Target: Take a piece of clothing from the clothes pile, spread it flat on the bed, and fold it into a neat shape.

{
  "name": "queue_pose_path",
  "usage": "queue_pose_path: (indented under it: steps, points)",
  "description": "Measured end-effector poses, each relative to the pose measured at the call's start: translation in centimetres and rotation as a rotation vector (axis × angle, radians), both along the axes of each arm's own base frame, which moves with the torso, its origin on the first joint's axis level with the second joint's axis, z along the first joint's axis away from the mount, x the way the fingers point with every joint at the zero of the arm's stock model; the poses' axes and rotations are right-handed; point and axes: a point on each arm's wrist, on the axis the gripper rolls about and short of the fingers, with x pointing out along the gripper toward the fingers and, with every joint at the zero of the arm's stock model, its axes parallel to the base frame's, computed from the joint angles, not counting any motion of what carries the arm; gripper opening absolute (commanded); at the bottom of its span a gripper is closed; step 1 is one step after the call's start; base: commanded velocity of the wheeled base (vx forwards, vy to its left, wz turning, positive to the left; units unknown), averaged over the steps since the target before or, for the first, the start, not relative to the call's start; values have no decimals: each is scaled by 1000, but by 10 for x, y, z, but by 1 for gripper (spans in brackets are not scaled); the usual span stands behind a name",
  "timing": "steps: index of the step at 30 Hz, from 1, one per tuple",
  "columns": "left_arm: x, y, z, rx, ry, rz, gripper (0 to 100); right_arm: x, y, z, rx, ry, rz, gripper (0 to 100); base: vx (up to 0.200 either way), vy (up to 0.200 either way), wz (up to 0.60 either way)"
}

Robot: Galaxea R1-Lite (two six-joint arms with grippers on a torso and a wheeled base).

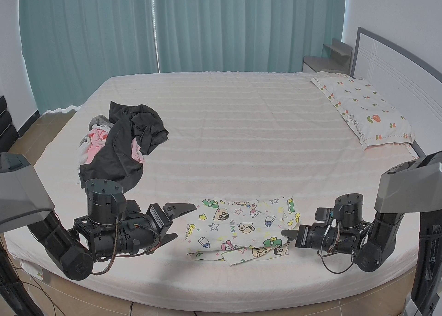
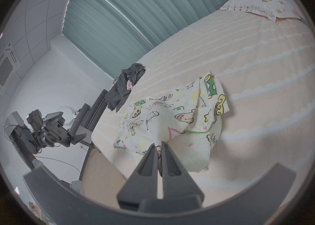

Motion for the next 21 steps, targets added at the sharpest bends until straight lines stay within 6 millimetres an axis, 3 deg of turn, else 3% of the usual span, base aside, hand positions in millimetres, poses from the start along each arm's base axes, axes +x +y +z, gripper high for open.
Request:
queue_pose_path:
  steps: [12, 13, 21]
  points:
    - [-1, 0, -1, 2, 2, -3, 100, 3, -8, 4, -48, 116, -14, 0, 0, 0, 0]
    - [-1, 0, -1, 2, 2, -3, 100, 5, -8, 5, -50, 108, -14, 100, 0, 0, 0]
    - [-1, 0, -1, 2, 2, -2, 100, 11, -7, 1, -64, 103, -15, 100, 0, 0, 0]
